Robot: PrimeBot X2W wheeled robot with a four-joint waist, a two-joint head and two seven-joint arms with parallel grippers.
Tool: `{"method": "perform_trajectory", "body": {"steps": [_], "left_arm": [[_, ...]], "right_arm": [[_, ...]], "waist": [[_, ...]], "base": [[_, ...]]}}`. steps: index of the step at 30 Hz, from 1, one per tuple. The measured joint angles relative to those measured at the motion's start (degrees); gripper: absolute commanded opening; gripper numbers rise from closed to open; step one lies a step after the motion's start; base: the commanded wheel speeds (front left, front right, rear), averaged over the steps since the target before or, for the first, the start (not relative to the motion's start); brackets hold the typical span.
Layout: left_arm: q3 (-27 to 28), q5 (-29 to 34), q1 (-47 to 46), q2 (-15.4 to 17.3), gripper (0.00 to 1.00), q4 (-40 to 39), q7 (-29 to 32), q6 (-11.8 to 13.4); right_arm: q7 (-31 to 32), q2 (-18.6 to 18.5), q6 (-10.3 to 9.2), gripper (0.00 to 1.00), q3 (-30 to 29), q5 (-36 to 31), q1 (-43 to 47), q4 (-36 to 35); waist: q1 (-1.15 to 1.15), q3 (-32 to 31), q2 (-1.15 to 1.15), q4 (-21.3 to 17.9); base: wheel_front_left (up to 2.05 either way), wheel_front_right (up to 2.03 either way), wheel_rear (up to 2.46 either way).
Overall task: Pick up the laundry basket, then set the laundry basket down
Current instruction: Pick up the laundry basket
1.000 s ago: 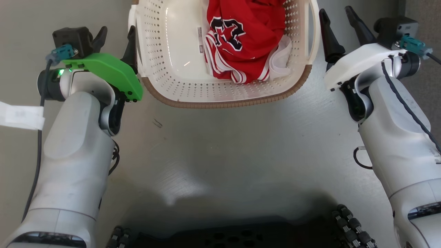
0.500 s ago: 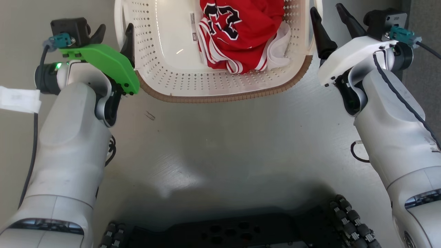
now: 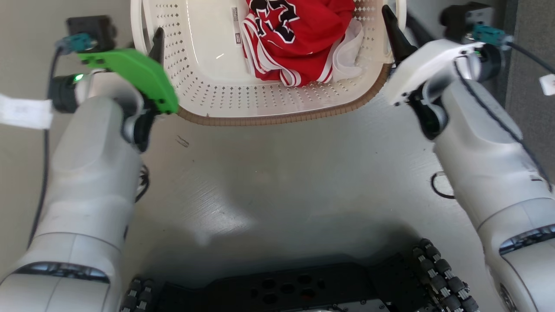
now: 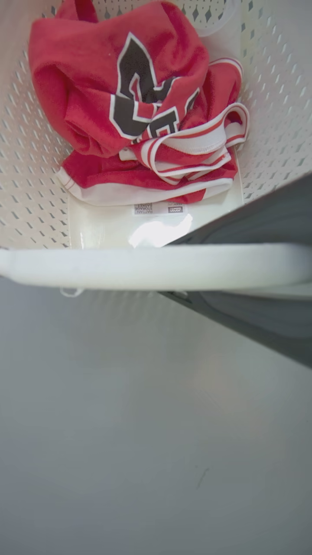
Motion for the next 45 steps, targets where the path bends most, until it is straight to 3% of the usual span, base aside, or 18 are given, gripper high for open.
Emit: {"method": "perform_trajectory", "body": {"steps": [21,45], "left_arm": [[-0.74,-1.47,-1.44,-1.21,0.0,7.09,-0.59,-0.54],[-3.26,-9.57,4.13,-1.68,0.0,11.73,4.23,-0.97]], "right_arm": [[0.02,1.38,0.03,0.0,4.03,3.58,-1.1,5.22],[6.0,1.99,0.05,0.0,9.89,10.98,3.83,9.6]], "waist": [[0.0,-4.23,0.0,0.23],[0.0,-19.04,0.0,1.15]], "base": [[0.0,0.0,0.0],[0.0,0.0,0.0]]}}
